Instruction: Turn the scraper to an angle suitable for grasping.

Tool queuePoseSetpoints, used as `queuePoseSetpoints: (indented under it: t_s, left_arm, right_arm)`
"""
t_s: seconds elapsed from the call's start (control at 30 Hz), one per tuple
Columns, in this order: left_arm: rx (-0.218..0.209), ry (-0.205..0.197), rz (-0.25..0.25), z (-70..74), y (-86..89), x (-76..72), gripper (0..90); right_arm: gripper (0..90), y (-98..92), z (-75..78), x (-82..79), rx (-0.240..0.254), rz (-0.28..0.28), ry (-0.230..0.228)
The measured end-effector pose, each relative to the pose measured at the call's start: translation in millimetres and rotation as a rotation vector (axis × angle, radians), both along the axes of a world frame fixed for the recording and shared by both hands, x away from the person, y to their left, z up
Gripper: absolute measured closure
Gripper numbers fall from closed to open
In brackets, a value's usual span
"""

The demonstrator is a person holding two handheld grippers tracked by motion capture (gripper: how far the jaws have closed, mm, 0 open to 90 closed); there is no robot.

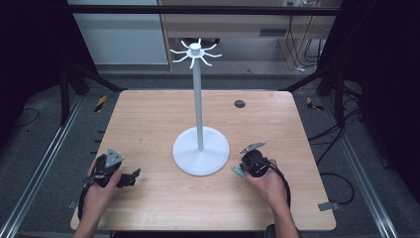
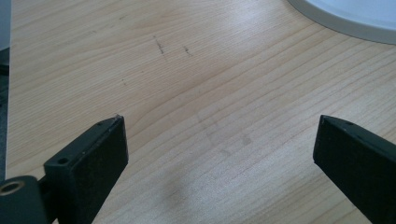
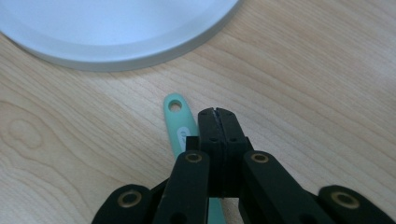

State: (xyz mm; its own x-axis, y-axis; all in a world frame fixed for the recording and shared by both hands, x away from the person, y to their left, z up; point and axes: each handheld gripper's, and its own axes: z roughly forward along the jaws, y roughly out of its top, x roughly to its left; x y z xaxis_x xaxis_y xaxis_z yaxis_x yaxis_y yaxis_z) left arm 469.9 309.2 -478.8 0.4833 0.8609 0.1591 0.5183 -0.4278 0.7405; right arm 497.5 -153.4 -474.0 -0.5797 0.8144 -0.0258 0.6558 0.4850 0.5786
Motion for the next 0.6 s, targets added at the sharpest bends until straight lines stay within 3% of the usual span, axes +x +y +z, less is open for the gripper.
queuePoseSetpoints:
  t_s: [0.17, 0.6]
  left_arm:
    - [0.001, 0.002, 0.006, 0.0, 2.0, -0.1, 2.9]
    - [0.001, 0.002, 0.010, 0.1, 3.0, -0.8, 2.9]
  right_arm:
    - [90.0, 0.3, 5.5, -5.6, -0.005, 0.015, -0.001]
    - [89.5, 0.8, 16.2, -7.4, -0.071, 0.067, 0.013]
